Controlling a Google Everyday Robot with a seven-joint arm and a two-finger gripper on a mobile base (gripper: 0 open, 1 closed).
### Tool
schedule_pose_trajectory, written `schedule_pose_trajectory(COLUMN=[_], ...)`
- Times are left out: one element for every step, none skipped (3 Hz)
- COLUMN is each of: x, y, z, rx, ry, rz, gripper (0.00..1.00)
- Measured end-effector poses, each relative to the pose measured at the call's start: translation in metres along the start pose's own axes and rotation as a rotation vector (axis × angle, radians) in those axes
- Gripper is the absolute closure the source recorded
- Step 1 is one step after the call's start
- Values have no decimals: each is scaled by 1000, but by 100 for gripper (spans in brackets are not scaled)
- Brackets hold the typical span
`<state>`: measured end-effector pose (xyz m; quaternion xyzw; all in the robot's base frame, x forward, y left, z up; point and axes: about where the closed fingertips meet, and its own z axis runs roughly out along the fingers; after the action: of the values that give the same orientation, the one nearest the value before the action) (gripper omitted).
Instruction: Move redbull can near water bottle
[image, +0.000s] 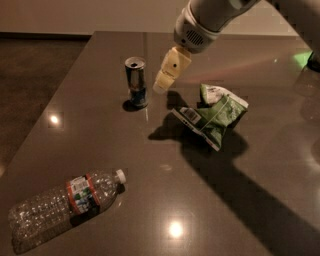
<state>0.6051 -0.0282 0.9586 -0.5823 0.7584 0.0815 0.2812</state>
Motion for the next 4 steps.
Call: schedule_pose_trajectory(x=[-15, -23, -32, -46], y=[-3, -6, -3, 5], z=[32, 48, 55, 61], rx=[-16, -27, -54, -90], ry=[-12, -27, -58, -92], rz=[-10, -3, -5, -21], gripper=[0, 0, 0, 0])
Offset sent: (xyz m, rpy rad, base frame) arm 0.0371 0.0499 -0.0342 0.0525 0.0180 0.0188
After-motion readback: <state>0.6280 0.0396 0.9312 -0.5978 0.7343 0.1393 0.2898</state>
